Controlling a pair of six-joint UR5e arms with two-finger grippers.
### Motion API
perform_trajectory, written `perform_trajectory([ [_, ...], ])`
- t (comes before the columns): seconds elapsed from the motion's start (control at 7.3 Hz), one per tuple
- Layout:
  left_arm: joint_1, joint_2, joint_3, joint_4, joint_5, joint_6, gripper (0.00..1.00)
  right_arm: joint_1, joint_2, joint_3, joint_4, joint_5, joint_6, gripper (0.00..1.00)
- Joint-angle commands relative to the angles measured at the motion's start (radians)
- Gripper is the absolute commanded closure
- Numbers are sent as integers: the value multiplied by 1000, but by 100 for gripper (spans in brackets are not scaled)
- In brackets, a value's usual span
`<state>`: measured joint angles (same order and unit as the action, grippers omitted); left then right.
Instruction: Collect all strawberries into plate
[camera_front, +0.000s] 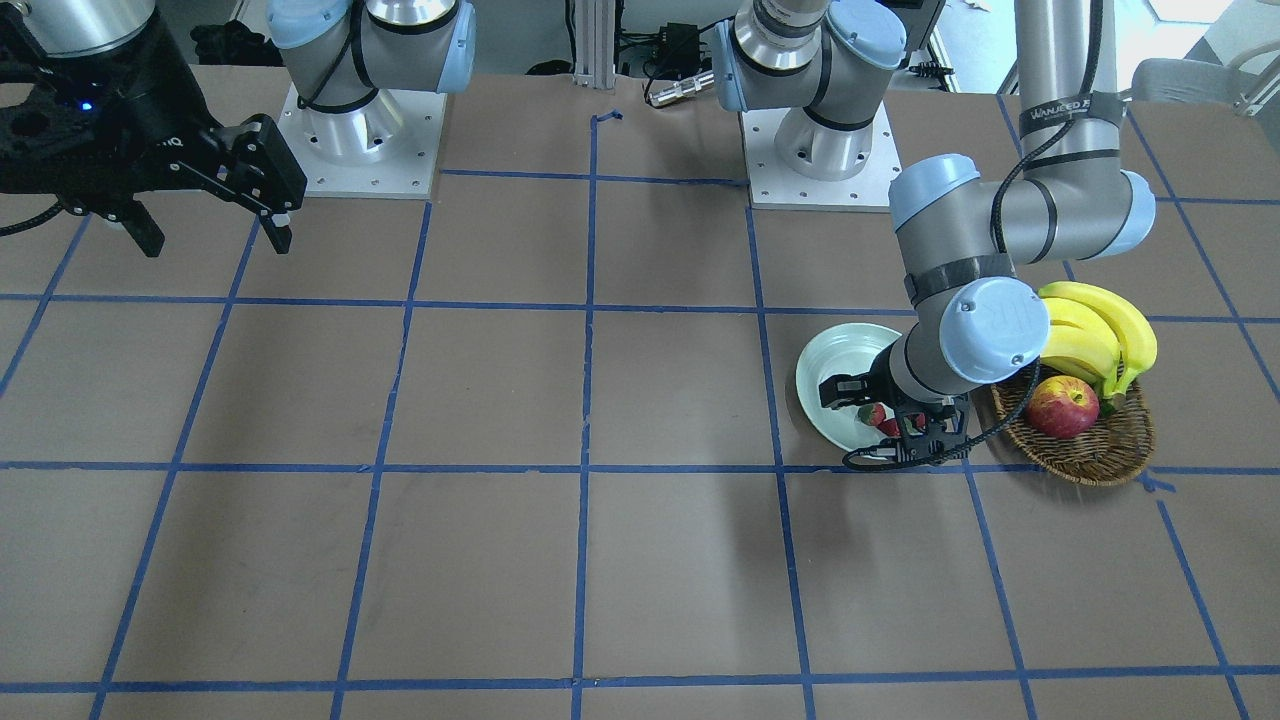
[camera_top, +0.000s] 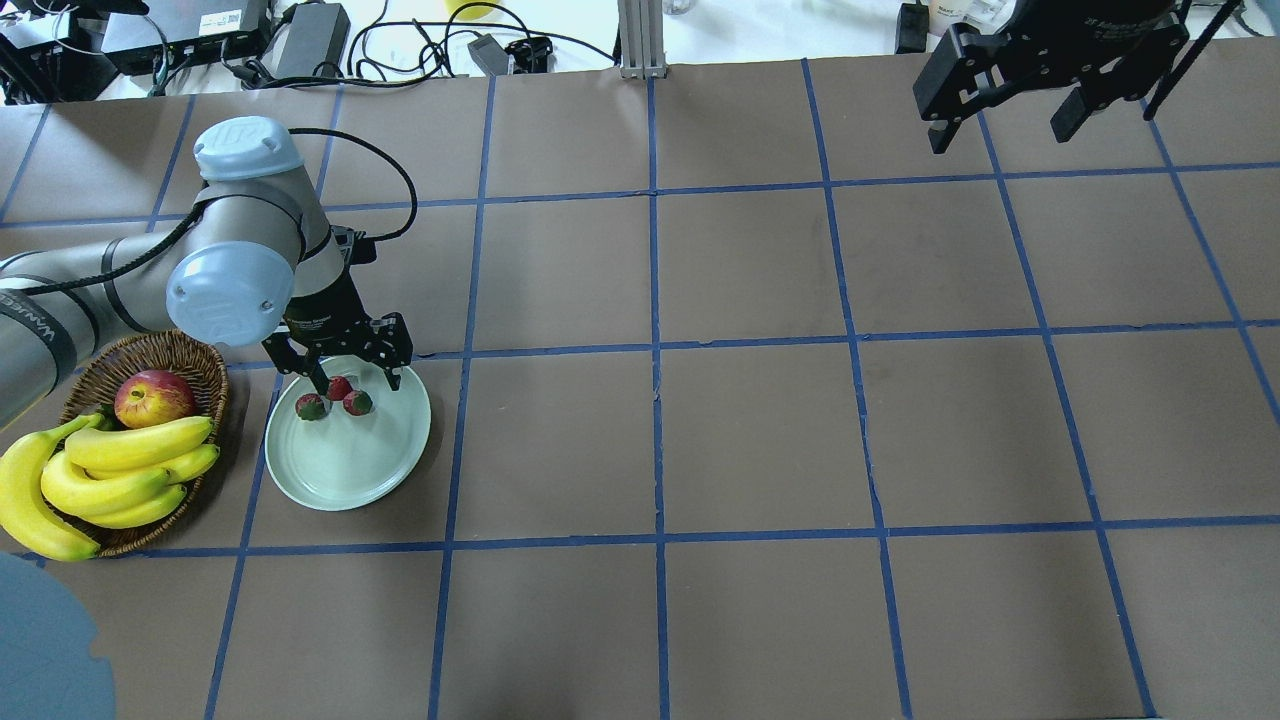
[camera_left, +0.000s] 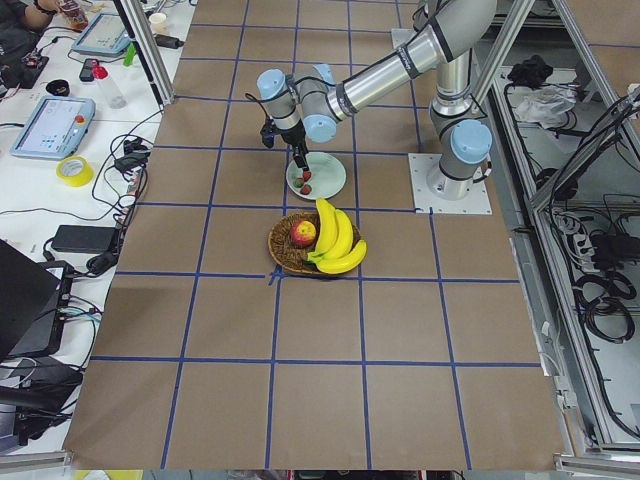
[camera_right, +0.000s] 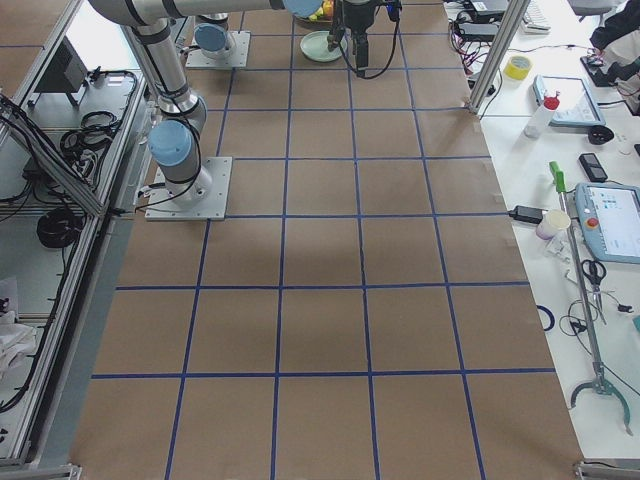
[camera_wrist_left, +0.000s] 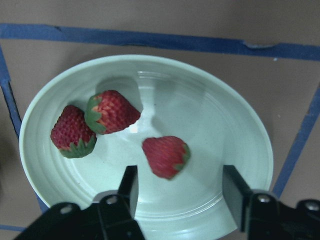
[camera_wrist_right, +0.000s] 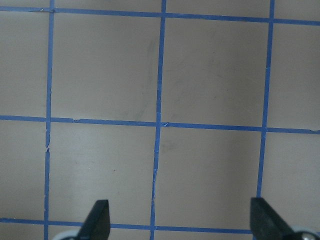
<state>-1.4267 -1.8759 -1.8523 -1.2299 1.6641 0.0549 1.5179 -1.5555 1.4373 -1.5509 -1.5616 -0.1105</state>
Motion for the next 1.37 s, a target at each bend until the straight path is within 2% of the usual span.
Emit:
perform_trajectory([
  [0.0,-21,47,97,-26,-41,-12,0,1,0,0,0,0,0,0],
  [0.55,-127,194,140,-37,-46,-53,0,1,0,0,0,0,0,0],
  [0.96,-133,259,278,-291,-53,-73,0,1,0,0,0,0,0,0],
  [1.23,-129,306,285,-393,-43,-73,0,1,0,0,0,0,0,0],
])
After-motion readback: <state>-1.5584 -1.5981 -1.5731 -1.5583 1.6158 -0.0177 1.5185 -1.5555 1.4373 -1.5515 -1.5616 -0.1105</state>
